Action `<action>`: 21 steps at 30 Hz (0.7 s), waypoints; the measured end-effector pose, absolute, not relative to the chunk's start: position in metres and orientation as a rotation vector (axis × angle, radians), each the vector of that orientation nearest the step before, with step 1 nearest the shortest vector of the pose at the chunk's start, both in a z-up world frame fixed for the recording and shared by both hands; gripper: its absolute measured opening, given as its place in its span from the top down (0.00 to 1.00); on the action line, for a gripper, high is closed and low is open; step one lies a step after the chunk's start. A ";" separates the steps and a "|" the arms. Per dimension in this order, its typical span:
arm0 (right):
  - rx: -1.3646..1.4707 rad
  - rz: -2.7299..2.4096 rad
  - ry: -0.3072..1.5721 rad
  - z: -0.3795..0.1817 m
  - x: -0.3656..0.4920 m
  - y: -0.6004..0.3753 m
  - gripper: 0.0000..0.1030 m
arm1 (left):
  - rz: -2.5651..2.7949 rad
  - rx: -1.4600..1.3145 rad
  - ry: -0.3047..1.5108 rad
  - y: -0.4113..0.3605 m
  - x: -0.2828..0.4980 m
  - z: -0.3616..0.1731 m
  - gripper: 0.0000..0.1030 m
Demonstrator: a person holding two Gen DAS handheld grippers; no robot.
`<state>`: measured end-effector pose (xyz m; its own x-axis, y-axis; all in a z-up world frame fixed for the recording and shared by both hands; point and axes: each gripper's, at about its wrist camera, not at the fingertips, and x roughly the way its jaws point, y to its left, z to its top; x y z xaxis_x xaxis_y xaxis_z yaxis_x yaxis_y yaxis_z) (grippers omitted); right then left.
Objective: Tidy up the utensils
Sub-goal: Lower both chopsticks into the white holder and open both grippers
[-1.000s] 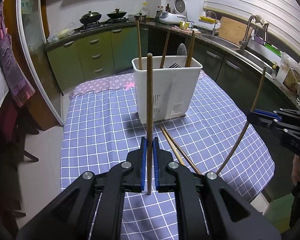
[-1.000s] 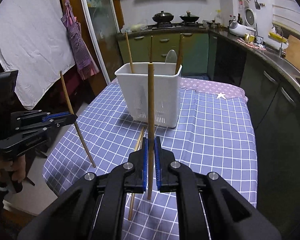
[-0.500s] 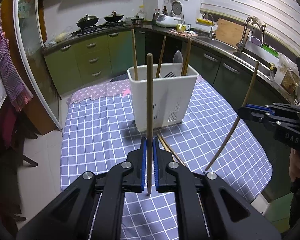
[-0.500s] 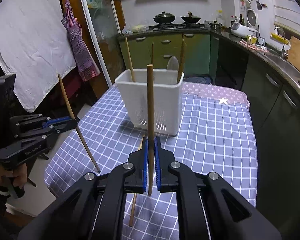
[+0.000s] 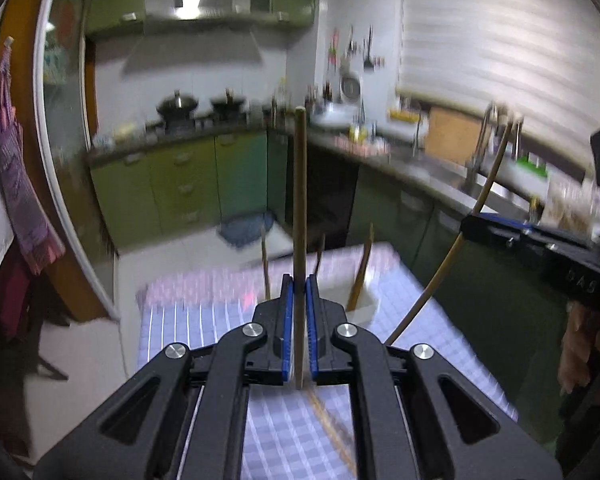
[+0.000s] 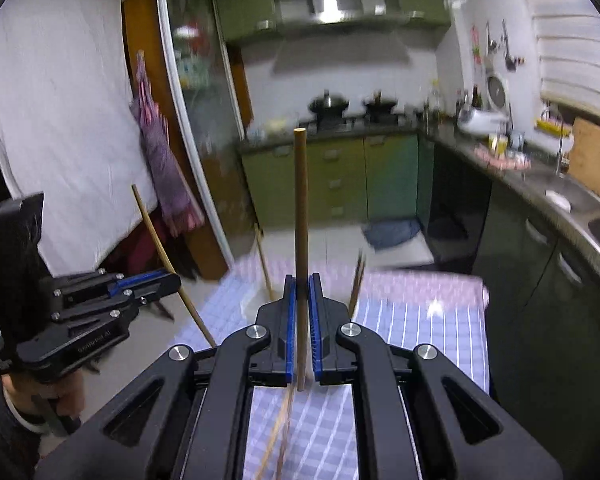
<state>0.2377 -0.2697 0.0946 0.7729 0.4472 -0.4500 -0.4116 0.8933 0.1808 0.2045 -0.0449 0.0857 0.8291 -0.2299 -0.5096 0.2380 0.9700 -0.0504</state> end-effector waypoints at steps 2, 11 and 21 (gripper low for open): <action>0.076 0.436 0.455 0.111 0.250 -0.269 0.93 | -0.251 0.005 0.475 -0.047 0.214 0.100 0.94; 0.060 0.376 0.552 0.073 0.318 -0.256 0.93 | -0.174 0.015 0.494 -0.061 0.274 0.058 0.94; 0.022 0.385 0.653 0.035 0.331 -0.248 0.87 | -0.157 0.047 0.652 -0.061 0.278 0.022 0.93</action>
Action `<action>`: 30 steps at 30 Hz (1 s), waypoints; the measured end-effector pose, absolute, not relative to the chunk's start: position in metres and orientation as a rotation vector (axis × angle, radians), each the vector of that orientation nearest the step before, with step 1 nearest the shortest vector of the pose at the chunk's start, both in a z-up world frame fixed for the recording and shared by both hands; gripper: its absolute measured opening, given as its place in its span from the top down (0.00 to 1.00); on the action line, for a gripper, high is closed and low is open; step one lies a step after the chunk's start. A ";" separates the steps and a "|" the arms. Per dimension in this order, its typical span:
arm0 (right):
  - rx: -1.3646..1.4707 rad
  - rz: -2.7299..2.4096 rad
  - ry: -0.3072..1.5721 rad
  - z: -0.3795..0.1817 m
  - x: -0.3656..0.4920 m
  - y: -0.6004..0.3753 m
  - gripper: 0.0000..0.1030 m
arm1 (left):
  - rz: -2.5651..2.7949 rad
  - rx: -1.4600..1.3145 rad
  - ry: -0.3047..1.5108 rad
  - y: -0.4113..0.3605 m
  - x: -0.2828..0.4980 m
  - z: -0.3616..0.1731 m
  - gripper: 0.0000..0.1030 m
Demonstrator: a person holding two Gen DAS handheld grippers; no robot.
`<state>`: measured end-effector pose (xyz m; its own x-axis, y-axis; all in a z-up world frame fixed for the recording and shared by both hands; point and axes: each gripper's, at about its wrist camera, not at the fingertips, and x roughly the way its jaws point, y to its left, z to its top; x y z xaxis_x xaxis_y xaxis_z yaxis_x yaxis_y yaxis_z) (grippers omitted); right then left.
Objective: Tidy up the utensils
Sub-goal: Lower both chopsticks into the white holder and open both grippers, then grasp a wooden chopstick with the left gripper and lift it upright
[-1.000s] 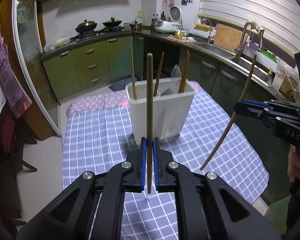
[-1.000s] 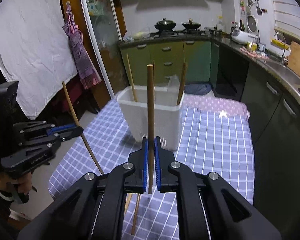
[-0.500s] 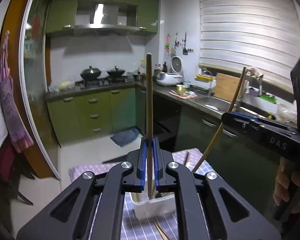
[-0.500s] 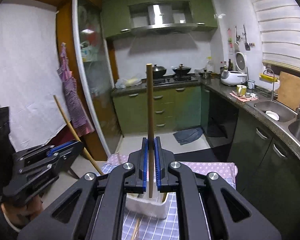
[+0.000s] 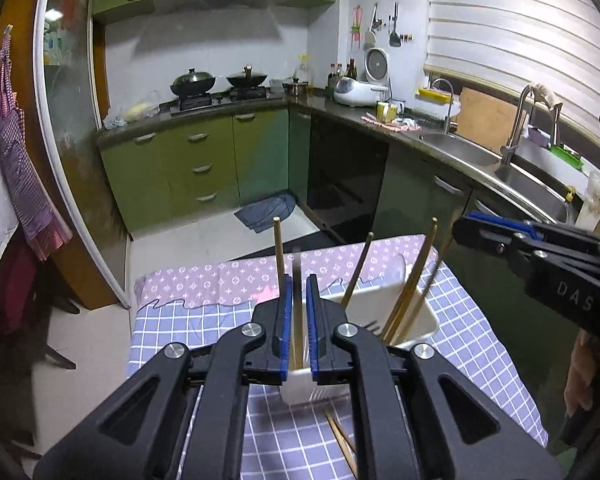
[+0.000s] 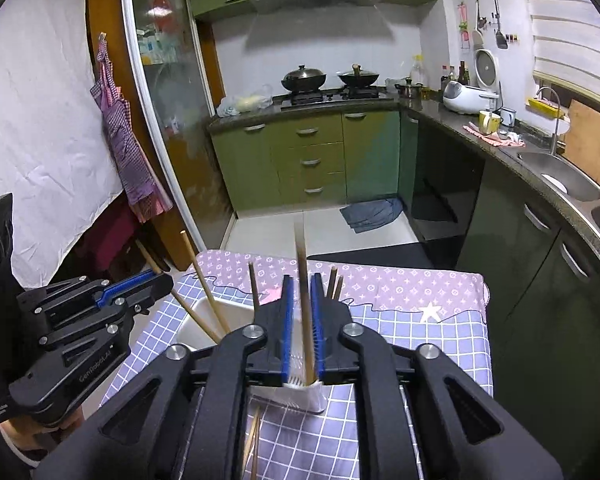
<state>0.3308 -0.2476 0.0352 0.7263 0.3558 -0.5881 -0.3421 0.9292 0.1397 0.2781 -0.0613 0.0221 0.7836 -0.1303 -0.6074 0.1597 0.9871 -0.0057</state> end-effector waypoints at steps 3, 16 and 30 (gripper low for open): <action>0.021 0.395 0.635 0.044 0.320 -0.249 0.87 | -0.153 0.058 0.657 -0.062 0.267 0.029 0.93; -0.072 0.407 0.851 -0.029 0.239 -0.279 0.75 | -0.244 -0.011 1.125 -0.055 0.219 -0.065 0.90; -0.046 0.375 1.090 -0.148 0.236 -0.307 0.74 | -0.166 -0.053 1.417 -0.099 0.247 -0.159 0.90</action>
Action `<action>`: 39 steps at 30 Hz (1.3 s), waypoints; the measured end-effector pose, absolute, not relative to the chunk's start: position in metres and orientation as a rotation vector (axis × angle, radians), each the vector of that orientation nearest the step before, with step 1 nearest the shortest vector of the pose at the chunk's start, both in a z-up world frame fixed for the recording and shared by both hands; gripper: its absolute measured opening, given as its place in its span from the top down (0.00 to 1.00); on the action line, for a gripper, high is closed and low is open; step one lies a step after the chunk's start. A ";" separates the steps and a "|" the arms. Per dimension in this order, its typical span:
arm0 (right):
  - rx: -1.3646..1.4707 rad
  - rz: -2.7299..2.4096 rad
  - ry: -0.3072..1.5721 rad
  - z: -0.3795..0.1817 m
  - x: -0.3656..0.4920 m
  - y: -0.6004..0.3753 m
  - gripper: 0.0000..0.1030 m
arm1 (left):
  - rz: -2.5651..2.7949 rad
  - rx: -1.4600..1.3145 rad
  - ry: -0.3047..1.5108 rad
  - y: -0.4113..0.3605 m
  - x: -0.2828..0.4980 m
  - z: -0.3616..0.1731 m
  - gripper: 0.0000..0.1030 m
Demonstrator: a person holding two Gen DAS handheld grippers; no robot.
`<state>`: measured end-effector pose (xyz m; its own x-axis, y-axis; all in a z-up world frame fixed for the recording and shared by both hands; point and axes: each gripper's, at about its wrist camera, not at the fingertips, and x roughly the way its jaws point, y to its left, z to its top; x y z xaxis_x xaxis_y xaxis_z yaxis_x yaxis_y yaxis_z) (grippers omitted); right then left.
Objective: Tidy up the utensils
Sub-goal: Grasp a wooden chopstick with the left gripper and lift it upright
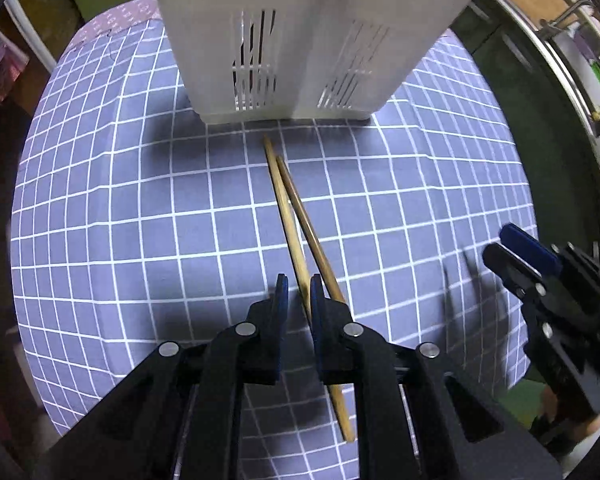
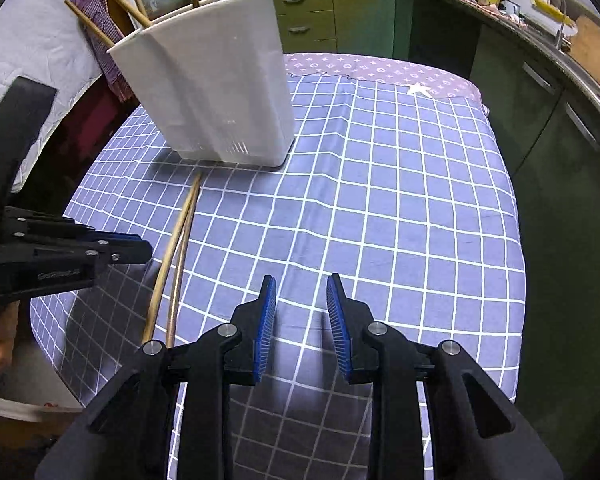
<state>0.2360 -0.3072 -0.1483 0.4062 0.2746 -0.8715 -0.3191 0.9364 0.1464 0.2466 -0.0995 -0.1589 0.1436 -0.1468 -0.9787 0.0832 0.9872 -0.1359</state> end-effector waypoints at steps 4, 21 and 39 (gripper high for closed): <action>-0.031 0.383 1.093 -0.149 0.239 -0.311 0.74 | -0.129 -0.047 1.457 -0.104 0.256 -0.172 0.90; -0.054 0.371 1.064 -0.147 0.231 -0.314 0.68 | -0.101 0.048 1.449 -0.130 0.265 -0.183 0.92; -0.141 0.440 1.128 -0.148 0.240 -0.265 0.67 | -0.154 0.019 1.133 -0.072 0.207 -0.104 0.93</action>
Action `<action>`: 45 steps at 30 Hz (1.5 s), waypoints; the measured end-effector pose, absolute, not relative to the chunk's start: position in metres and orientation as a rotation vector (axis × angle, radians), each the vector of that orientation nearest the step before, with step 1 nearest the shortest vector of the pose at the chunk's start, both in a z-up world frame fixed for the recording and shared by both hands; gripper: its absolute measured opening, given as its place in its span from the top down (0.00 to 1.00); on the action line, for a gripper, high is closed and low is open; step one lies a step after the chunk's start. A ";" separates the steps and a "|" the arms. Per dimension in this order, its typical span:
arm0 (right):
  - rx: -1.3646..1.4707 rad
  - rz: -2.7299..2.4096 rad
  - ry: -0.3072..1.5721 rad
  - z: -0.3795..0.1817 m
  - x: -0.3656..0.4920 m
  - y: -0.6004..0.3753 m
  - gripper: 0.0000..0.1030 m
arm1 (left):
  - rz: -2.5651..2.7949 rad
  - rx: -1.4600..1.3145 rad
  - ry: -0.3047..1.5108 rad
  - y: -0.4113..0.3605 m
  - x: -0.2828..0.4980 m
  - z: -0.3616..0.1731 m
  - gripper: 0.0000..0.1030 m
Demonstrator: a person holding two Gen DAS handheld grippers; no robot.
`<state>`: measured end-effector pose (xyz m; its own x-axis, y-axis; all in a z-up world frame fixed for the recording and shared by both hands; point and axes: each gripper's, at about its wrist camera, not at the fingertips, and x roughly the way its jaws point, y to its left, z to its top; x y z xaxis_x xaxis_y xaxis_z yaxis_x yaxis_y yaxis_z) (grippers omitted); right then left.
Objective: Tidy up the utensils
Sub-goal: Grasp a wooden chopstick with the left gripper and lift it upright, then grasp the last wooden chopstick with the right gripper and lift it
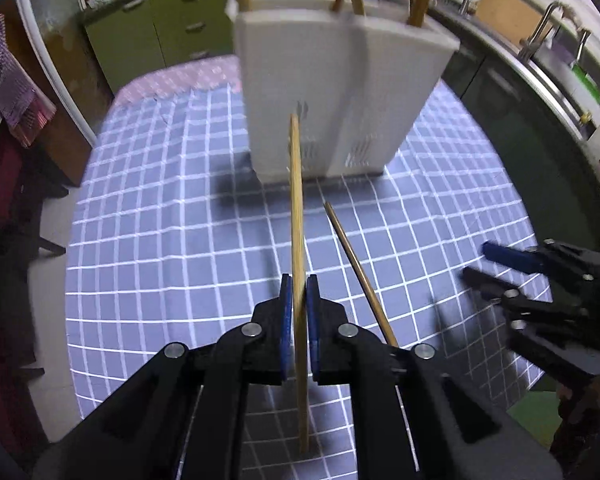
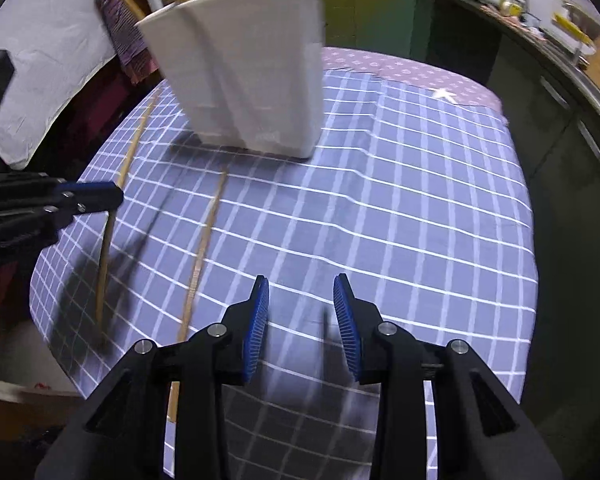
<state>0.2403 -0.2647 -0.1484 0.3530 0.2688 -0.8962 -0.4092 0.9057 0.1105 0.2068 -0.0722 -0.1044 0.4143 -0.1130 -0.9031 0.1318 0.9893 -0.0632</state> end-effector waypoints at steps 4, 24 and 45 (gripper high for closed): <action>-0.155 0.500 1.190 -0.155 0.252 -0.236 0.67 | -0.151 0.025 1.028 -0.060 0.198 -0.084 0.93; -0.298 0.481 1.366 -0.193 0.295 -0.158 0.85 | -0.182 0.053 0.817 -0.042 0.162 -0.054 0.93; -0.162 0.493 1.058 -0.106 0.246 -0.212 0.94 | -0.194 0.062 0.806 -0.041 0.156 -0.054 0.93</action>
